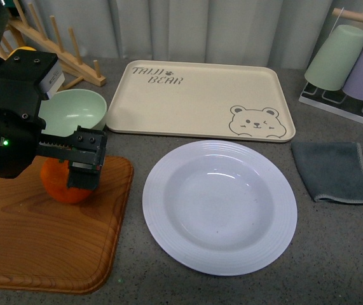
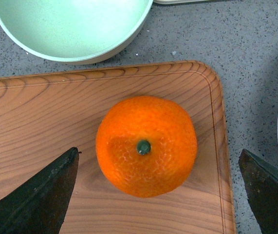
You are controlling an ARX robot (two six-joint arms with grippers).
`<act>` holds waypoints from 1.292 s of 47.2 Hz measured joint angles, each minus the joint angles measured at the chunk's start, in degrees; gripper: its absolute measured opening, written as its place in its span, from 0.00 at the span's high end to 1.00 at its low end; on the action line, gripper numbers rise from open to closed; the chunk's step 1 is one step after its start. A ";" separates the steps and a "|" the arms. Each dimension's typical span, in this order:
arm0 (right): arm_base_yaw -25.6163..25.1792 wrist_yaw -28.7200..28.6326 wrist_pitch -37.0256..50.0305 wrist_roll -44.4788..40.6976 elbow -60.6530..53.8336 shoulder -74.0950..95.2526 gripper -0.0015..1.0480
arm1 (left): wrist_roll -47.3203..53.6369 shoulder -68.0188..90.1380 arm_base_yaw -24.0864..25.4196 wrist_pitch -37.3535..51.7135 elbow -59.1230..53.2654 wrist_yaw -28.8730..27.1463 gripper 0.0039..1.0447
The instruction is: Place orange and plate with both arms
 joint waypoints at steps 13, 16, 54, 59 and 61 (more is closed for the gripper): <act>0.00 -0.02 0.00 0.00 0.00 0.00 0.09 | -1.55 4.83 0.98 0.13 1.70 0.00 0.06; 0.00 -0.02 0.00 0.00 0.00 0.00 0.09 | -2.21 5.95 1.53 0.48 1.99 0.61 0.06; 0.00 0.00 0.00 0.00 0.00 0.00 0.09 | -4.28 11.13 3.30 1.88 4.98 2.82 0.29; 0.00 0.00 0.00 0.00 0.00 0.00 0.09 | -4.31 11.13 3.43 1.88 5.03 2.89 0.32; 0.00 0.00 0.00 0.00 0.00 0.00 0.09 | -4.31 11.13 3.43 1.88 5.05 2.95 0.32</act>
